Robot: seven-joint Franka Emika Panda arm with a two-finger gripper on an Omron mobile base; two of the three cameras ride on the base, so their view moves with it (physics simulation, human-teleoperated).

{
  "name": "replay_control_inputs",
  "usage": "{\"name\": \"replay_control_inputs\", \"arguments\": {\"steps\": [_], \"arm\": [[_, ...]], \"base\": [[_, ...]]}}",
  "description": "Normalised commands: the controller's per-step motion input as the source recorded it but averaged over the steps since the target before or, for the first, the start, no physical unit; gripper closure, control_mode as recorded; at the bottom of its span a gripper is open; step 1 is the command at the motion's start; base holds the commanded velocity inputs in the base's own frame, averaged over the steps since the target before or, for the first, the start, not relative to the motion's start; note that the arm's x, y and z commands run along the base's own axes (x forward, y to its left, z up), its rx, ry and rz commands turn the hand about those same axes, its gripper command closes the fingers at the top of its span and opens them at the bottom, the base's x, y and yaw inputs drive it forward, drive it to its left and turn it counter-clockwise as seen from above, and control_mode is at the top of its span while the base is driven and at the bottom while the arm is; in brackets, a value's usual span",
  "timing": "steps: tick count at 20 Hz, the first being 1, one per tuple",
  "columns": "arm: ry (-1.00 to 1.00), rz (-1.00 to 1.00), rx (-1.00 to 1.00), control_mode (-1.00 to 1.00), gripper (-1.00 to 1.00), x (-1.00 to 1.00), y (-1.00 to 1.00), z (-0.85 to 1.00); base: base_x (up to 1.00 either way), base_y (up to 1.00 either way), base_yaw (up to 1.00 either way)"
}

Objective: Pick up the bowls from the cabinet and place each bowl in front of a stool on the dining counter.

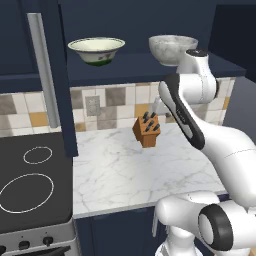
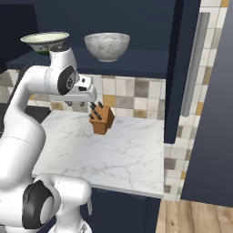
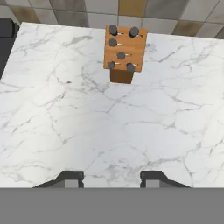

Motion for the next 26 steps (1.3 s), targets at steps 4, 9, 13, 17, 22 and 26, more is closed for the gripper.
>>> {"name": "replay_control_inputs", "arguments": {"steps": [4, 9, 13, 17, 22, 26], "arm": [[0.0, -0.02, 0.0, -1.0, -1.0, -0.04, -0.07, 0.13], [0.0, -0.11, 0.0, -1.0, -1.0, -0.35, -0.13, 0.43], [-0.05, -0.15, 0.01, -1.0, -1.0, -0.72, -0.14, 0.54], [-0.08, -0.16, 0.07, -1.0, -1.0, -0.84, -0.16, 0.59], [-0.11, -0.23, 0.19, -1.0, -1.0, -0.6, -0.25, 0.51], [-0.16, -0.29, 0.33, -1.0, -1.0, -0.44, -0.39, 0.29]], "base": [[0.0, 0.0, 0.0], [0.0, 0.0, 0.0], [0.0, 0.0, 0.0], [0.0, 0.0, 0.0], [0.0, 0.0, 0.0], [0.0, 0.0, 0.0]]}}
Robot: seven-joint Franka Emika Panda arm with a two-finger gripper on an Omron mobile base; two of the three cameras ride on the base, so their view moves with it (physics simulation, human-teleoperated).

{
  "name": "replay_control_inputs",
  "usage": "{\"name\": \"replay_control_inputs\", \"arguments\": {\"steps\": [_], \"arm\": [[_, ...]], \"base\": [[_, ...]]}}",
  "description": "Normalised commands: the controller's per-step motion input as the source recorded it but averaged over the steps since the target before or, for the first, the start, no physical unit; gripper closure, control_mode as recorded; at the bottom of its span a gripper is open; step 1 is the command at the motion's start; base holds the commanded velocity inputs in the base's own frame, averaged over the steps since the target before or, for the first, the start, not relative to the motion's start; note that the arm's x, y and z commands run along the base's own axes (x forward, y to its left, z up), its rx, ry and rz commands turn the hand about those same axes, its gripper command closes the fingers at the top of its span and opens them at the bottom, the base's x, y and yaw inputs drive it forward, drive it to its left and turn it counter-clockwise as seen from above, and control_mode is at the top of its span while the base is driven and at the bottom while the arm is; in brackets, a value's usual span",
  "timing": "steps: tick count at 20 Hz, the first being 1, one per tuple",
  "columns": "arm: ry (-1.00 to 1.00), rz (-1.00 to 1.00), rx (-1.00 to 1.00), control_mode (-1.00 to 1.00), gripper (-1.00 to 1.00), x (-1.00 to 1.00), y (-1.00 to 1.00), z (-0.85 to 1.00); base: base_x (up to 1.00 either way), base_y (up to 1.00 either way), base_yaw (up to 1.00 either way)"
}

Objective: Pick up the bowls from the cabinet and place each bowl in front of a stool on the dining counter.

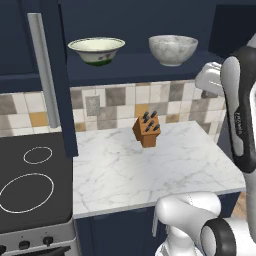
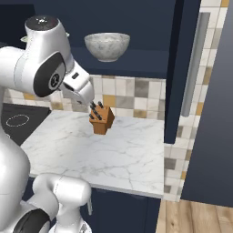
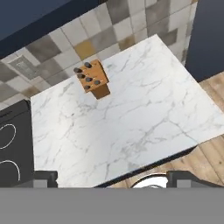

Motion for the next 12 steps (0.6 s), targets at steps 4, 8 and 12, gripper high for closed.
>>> {"name": "replay_control_inputs", "arguments": {"steps": [4, 8, 12], "arm": [[-0.16, -0.24, 0.26, -1.0, -1.0, -0.03, -0.08, 0.4], [-0.16, -0.25, 0.19, -1.0, -1.0, 0.0, 0.0, 0.44], [-0.13, -0.27, 0.15, -1.0, -1.0, 0.06, 0.0, 0.36]], "base": [[0.0, 0.0, 0.0], [0.0, 0.0, 0.0], [0.0, 0.0, 0.0]]}}
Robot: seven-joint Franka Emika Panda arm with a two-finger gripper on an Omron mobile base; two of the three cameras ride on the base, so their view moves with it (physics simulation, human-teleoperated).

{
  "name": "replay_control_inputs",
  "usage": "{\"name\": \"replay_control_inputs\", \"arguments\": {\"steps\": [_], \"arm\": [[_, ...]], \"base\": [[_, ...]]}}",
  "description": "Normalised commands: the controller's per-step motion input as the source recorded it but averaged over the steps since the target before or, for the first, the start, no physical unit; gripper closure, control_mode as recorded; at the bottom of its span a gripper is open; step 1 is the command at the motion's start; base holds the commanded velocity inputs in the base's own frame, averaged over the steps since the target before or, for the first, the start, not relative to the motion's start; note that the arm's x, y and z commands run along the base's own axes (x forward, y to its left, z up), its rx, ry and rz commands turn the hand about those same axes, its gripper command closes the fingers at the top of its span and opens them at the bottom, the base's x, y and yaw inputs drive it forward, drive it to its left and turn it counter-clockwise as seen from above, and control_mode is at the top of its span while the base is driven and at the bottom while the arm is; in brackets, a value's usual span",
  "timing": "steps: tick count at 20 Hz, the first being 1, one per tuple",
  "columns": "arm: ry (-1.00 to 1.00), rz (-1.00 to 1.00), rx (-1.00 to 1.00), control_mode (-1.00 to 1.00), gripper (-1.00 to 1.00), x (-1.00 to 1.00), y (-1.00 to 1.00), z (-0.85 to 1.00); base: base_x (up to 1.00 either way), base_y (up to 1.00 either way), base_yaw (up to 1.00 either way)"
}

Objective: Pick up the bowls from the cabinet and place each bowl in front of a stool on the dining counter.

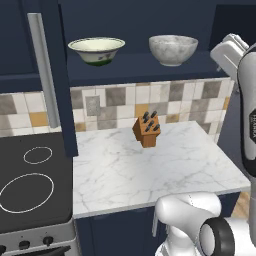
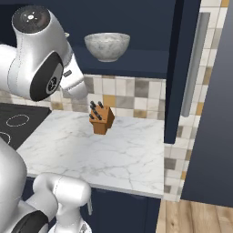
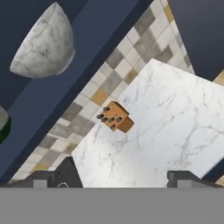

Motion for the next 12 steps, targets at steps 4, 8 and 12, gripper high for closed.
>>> {"name": "replay_control_inputs", "arguments": {"steps": [4, 8, 12], "arm": [[-0.07, -0.21, 0.15, -1.0, -1.0, 0.11, 0.0, 0.18], [-0.04, -0.23, 0.15, -1.0, -1.0, 0.21, 0.0, 0.07], [-0.01, -0.19, 0.12, -1.0, -1.0, 0.31, 0.0, 0.05]], "base": [[0.0, 0.0, 0.0], [0.0, 0.0, 0.0], [0.0, 0.0, 0.0]]}}
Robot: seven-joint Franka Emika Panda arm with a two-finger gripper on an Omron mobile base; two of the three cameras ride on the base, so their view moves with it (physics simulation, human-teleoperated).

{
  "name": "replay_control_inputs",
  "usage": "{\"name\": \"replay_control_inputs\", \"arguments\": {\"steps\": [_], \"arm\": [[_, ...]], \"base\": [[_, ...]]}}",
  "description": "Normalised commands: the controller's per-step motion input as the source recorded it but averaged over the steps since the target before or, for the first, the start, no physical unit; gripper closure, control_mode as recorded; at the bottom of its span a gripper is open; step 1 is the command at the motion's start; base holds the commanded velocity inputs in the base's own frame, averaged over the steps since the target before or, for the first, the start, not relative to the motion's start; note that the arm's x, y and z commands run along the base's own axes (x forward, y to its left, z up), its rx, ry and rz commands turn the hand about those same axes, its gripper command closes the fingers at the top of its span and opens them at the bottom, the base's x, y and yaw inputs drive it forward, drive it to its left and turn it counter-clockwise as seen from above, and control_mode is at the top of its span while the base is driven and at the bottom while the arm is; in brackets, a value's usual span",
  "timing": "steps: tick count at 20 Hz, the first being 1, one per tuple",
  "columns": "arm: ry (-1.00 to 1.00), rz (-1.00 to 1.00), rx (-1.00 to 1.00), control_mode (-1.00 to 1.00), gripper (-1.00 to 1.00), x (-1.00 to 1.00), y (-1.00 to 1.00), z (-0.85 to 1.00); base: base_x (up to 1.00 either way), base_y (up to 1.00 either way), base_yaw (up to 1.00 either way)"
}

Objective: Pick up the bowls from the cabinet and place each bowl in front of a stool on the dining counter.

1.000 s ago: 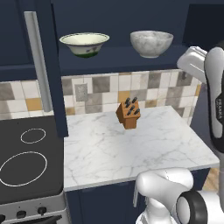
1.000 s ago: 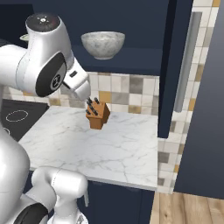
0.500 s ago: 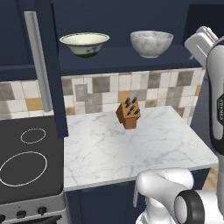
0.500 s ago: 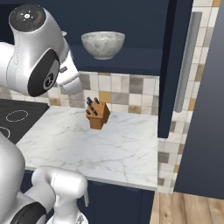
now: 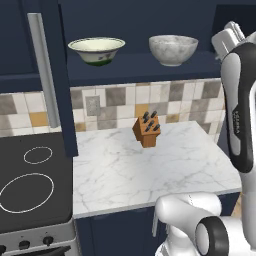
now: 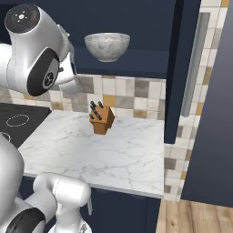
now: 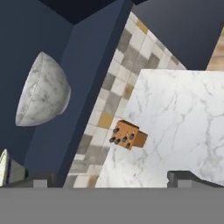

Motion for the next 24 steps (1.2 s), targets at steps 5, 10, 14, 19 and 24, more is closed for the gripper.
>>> {"name": "replay_control_inputs", "arguments": {"steps": [5, 10, 14, 19, 24], "arm": [[0.0, -0.13, 0.05, -1.0, -1.0, 0.56, 0.0, 0.0], [0.05, 0.01, 0.13, -1.0, -1.0, 0.7, -0.13, 0.0], [0.09, 0.06, 0.2, -1.0, -1.0, 0.62, -0.14, 0.0], [0.07, 0.05, 0.22, -1.0, -1.0, 0.57, -0.03, 0.0], [0.0, 0.0, 0.14, -1.0, -1.0, 0.53, 0.0, 0.01]], "base": [[0.0, 0.0, 0.0], [0.0, 0.0, 0.0], [0.0, 0.0, 0.0], [0.0, 0.0, 0.0], [0.0, 0.0, 0.0]]}}
